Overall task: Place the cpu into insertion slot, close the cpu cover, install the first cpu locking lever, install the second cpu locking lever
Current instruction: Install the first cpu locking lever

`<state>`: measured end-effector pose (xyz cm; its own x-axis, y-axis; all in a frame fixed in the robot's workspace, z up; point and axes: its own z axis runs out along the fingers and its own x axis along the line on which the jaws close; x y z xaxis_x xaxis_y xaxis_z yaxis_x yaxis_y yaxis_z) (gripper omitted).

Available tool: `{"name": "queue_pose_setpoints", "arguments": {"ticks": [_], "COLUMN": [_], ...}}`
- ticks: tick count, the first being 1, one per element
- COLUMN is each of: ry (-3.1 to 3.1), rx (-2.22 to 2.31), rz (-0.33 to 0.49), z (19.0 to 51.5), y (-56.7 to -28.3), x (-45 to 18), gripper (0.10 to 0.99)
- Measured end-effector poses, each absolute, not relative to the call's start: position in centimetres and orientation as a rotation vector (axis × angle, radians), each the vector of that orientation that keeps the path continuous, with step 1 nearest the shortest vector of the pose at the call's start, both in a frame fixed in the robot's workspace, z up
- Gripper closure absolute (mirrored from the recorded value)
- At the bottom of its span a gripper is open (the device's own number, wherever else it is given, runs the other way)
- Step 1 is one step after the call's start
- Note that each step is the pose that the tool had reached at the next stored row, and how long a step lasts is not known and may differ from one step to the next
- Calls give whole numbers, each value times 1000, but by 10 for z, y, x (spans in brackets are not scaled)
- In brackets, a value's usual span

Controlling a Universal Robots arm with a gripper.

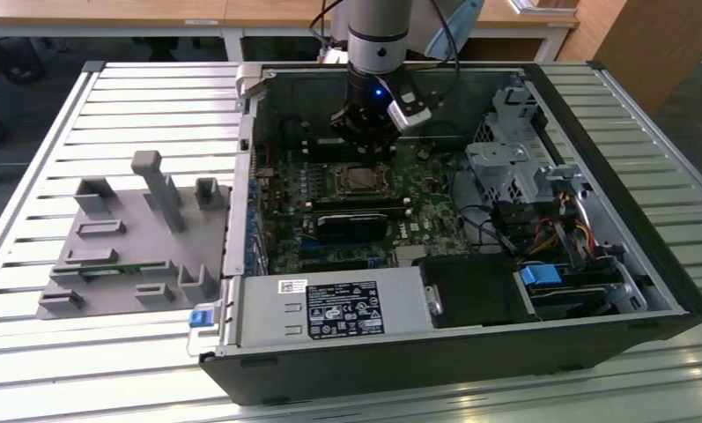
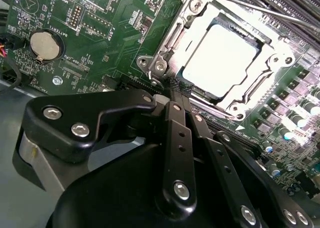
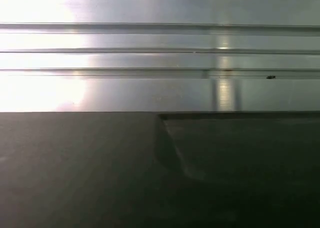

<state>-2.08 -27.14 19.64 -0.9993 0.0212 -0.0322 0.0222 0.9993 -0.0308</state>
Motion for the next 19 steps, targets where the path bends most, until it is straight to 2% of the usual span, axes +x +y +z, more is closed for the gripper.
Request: {"name": "queue_pose_setpoints", "arguments": {"ticks": [9,19], "ry": [3110,3110], "rx": [34,34], "rz": [-3,7], "z": [197,197], "y": [-272,-272], "x": [-21,-21], "gripper": [980,980]}}
